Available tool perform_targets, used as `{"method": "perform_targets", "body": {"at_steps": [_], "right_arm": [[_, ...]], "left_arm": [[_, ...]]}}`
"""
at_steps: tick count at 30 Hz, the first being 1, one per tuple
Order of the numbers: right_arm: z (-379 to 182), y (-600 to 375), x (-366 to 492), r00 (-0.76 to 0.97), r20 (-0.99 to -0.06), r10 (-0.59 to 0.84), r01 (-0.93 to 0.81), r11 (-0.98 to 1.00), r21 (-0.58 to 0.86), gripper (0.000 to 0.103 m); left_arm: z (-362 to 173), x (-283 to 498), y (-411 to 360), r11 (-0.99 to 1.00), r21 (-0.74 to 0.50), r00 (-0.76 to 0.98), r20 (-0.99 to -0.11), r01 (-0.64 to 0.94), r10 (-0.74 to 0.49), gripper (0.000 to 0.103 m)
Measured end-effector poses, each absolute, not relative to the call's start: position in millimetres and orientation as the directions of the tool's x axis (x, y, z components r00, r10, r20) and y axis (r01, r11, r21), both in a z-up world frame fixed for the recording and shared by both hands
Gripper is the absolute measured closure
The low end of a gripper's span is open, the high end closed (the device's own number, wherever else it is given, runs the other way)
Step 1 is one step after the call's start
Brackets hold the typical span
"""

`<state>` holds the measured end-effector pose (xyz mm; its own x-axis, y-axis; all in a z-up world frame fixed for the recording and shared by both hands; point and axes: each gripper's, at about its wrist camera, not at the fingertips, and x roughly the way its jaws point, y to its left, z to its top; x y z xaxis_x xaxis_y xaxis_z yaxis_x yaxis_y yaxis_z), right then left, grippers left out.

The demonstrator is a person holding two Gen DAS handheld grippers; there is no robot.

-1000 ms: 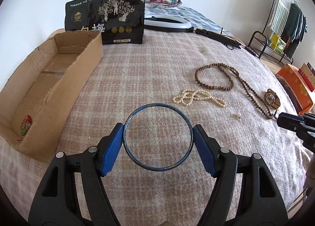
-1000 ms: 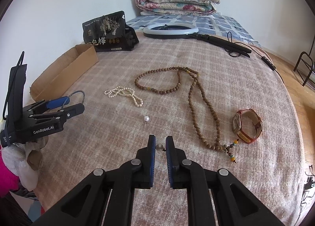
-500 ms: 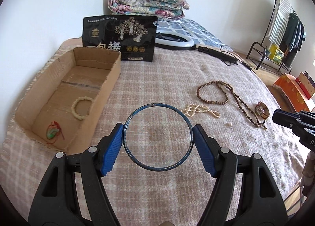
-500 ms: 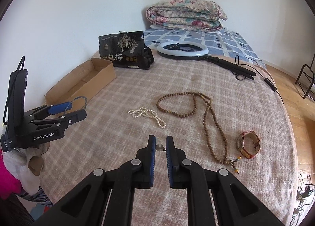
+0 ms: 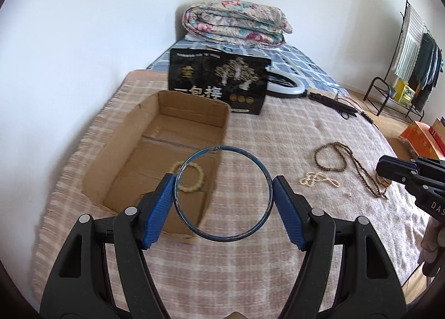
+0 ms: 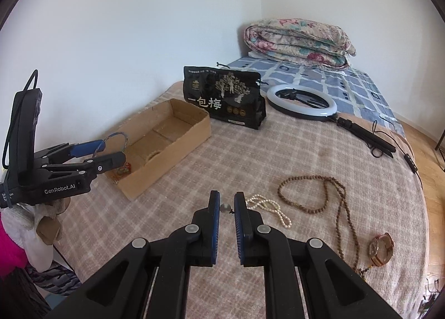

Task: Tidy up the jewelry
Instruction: 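Carry the bangle and pearl over the cardboard tray, then open the left tool to drop the bangle while the right tool releases the pearl into the tray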

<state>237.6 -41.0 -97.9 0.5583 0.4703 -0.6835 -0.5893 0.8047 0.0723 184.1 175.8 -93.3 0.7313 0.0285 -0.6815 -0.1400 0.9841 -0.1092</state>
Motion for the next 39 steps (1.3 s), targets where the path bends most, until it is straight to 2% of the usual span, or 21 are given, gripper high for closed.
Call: {"method": "perform_targets", "body": {"at_steps": [15,39], "right_arm": [[-86,58,269,0.509,-0.647,0.568,-0.681,0.726,0.101,0.095],[-132,137,332,0.428,-0.671,0.605,-0.694,0.696,0.185,0.095]], "left_arm": [[-101,180,236,0.967,-0.118,0.716,-0.693,-0.226,0.083,0.031],[-129,208,278,0.957,-0.123,0.670,-0.737,-0.262,0.089,0.030]]}}
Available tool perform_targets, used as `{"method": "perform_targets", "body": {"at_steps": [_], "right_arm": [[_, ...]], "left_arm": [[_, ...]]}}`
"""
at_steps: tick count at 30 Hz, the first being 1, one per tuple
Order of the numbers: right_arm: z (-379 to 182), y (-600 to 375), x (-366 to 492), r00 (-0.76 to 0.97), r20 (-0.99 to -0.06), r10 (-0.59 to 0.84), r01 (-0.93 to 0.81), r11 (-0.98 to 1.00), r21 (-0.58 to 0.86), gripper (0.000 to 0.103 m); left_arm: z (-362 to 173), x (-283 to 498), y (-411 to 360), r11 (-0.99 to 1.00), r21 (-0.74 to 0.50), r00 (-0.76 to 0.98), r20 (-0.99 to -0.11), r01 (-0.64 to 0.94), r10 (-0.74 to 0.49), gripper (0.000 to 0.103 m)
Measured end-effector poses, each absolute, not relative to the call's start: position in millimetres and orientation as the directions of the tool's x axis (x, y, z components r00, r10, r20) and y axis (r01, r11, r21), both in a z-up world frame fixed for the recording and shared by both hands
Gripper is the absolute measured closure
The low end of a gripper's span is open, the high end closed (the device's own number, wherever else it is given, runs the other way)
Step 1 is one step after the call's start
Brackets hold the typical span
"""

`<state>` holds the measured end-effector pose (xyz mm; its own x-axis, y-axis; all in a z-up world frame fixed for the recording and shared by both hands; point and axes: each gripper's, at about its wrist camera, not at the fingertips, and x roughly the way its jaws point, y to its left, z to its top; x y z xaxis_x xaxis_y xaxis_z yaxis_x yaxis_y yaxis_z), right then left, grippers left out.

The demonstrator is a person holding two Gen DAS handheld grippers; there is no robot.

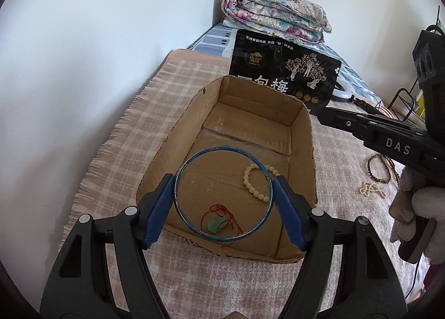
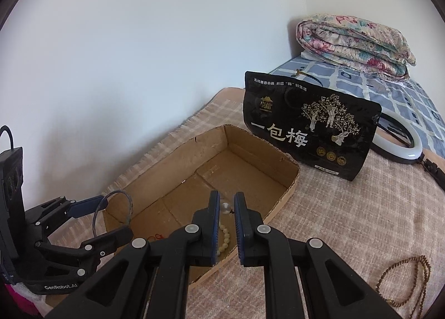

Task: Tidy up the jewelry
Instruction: 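Open the left tool to drop the bangle while the right tool releases the pearl into the tray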

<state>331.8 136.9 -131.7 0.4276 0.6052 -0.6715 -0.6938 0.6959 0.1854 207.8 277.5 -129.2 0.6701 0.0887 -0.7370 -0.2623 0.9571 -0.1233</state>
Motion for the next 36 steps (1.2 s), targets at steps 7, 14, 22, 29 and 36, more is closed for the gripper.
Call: {"method": "perform_targets", "body": {"at_steps": [7,14,22,29,36], "right_arm": [[-143,150,341,0.402,-0.676,0.617,-0.694,0.687,0.215,0.093],[-143,148,343,0.417,-0.664,0.620,-0.672,0.702,0.234,0.062],[-130,134,341,0.500,-0.659,0.561,-0.613,0.768,0.189,0.010],[-122,121,335,0.526,-0.658,0.538,-0.597,0.785,0.165,0.006],[-111,104,327,0.555,-0.649,0.521,-0.585,0.799,0.141,0.006]], "left_arm": [[-133,212,278,0.958,-0.121,0.662,-0.745,-0.258,0.084,0.030],[-132,214,278,0.958,-0.134,0.666,-0.743,-0.253,0.072,0.025],[-129,214,274,0.960,-0.127,0.663,-0.745,-0.251,0.075,0.019],[-122,209,272,0.957,-0.139,0.679,-0.730,-0.256,0.076,0.019],[-111,204,265,0.955,-0.153,0.694,-0.717,-0.253,0.070,0.019]]}}
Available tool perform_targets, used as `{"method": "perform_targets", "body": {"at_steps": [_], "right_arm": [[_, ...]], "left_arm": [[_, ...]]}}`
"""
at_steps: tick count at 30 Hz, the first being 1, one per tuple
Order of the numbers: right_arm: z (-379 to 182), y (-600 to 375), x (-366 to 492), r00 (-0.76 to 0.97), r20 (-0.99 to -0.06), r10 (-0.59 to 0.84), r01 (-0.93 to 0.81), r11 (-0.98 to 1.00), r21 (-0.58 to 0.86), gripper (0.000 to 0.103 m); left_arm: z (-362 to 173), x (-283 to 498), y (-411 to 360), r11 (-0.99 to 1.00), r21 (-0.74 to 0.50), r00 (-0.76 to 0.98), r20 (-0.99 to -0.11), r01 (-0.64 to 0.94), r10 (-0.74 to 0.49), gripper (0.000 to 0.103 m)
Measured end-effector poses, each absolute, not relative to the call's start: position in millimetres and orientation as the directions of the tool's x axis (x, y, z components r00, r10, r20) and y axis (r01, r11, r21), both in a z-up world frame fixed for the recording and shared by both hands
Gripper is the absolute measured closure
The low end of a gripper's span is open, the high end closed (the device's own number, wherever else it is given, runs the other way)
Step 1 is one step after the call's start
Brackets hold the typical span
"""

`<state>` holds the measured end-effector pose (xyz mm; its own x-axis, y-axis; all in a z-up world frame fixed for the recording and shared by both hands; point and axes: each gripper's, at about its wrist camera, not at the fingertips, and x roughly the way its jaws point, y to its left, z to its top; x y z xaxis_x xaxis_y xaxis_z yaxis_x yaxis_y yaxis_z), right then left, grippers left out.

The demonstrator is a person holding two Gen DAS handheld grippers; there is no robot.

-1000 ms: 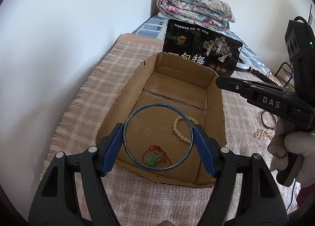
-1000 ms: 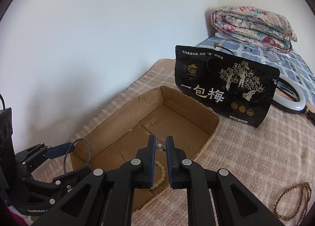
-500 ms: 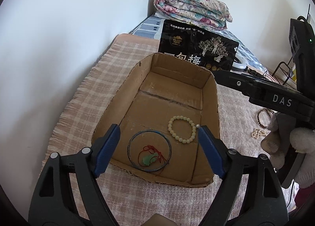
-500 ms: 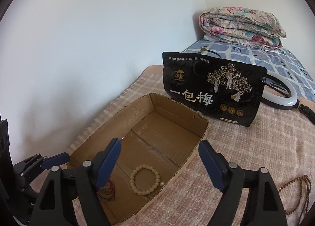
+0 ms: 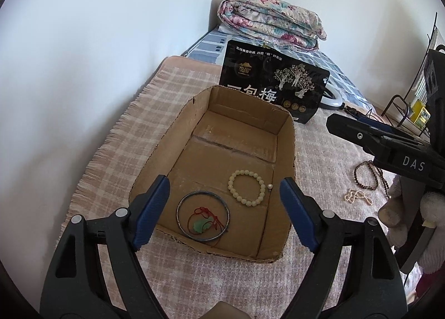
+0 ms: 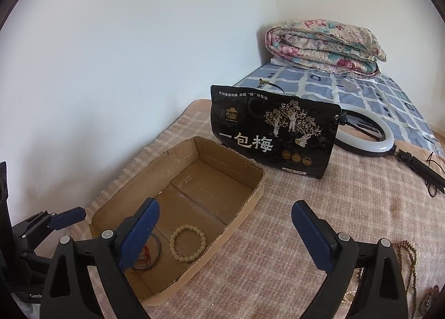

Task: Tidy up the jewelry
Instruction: 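Open the left tool to drop the bangle while the right tool releases the pearl into the tray, then move both open tools from the tray to the jewelry on the bed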

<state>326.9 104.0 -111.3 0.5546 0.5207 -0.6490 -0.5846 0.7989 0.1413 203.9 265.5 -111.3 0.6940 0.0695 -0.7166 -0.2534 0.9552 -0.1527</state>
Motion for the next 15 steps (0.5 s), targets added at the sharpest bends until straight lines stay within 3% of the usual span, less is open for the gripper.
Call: {"method": "perform_targets", "body": {"at_steps": [15], "right_arm": [[-83,34,309,0.659,-0.633,0.407,-0.479,0.876,0.065,0.000]], "left_arm": [[-88,201,228,0.964,-0.159,0.734,-0.677,-0.215,0.052,0.019]]}}
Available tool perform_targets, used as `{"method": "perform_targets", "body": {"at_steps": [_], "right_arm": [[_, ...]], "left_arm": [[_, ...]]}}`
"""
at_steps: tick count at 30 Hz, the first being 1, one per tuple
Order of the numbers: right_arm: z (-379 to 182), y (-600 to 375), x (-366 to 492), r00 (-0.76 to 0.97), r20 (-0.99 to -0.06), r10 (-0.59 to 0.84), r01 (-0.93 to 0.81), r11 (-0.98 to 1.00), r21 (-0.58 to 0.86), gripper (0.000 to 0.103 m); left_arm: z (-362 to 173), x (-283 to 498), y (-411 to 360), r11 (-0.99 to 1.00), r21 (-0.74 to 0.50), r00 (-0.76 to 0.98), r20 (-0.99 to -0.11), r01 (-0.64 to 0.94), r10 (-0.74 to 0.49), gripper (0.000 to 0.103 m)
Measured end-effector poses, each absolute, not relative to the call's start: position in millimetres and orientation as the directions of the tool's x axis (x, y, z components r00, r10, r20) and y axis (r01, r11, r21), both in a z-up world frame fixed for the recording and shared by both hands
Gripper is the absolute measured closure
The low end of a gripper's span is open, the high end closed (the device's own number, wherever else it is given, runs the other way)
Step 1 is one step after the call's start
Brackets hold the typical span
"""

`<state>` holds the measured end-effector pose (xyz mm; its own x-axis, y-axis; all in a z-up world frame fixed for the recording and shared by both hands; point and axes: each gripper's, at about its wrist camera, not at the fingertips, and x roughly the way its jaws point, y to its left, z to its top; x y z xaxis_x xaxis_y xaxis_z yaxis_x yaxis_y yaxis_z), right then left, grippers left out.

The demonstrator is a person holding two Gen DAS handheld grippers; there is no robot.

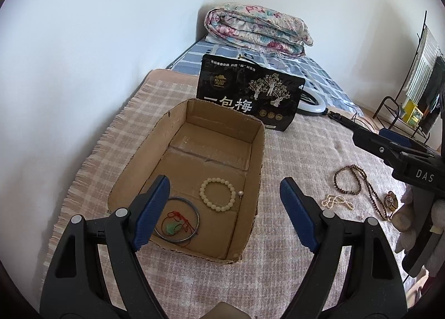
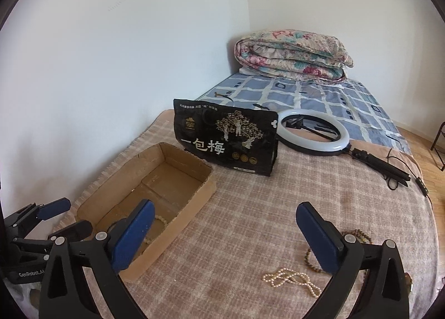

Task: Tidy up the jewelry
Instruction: 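Move both open tools from the tray to the jewelry on the bed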

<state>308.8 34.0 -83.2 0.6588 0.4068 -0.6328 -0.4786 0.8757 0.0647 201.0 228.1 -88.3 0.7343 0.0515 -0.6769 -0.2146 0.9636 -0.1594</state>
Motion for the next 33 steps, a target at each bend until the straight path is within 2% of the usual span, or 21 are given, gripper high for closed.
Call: {"method": "perform_targets", "body": {"at_steps": [19,33], "right_arm": [[-58,-96,278,0.762,-0.599,0.245,-0.296,0.955,0.014,0.000],[-62,-162,254,0.768,-0.617,0.173,-0.223,0.975,-0.006,0.000]], "left_arm": [[-79,213,152,0.979,-0.173,0.746,-0.665,-0.106,-0.036,0.019],[-70,222,88,0.988,-0.152,0.762,-0.640,0.001,-0.099,0.019]]}}
